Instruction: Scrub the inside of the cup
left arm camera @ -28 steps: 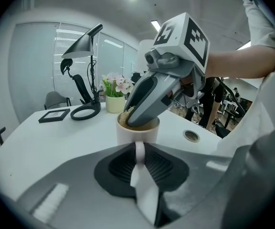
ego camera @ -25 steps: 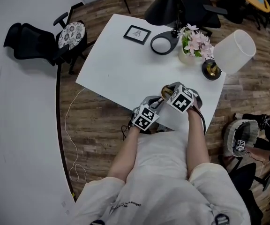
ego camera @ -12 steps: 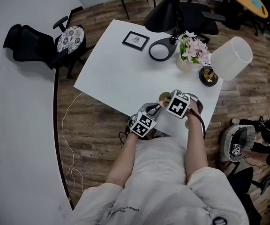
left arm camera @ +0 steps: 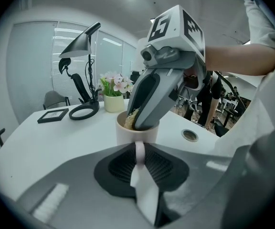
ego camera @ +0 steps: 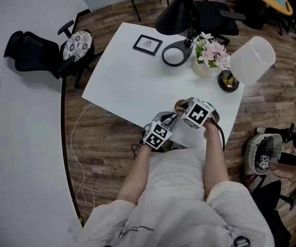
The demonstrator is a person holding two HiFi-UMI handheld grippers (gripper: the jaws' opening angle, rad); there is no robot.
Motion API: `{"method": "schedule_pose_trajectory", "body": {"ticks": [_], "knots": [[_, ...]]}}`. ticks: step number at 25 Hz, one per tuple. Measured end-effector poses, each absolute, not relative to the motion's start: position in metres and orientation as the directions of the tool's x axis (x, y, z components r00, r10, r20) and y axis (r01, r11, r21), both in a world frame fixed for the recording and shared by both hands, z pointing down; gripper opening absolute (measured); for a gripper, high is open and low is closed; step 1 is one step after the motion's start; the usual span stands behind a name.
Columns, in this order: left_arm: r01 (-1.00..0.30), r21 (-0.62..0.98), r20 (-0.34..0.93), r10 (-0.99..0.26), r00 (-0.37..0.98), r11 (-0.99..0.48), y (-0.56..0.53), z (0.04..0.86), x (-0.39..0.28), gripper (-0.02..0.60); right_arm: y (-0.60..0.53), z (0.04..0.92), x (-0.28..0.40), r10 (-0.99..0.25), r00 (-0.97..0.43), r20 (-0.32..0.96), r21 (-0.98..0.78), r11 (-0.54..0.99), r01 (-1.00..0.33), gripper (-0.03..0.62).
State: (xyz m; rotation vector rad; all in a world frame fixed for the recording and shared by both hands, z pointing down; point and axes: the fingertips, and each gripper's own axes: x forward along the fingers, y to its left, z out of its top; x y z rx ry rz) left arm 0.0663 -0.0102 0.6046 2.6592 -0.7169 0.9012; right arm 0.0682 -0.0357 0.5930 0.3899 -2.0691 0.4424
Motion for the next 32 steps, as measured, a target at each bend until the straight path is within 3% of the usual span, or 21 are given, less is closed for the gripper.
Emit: {"method": "schedule_pose_trajectory", "body": {"ticks": [32], "knots": [[-0.550,0.096,0.614,-0.386,0.688,-0.829,-0.013,0.604,0.069,0.054,-0.055,0.590,0.070,-0.280,-0.466,0.840,-0.032,0.830,-0.556,0.098]]}}
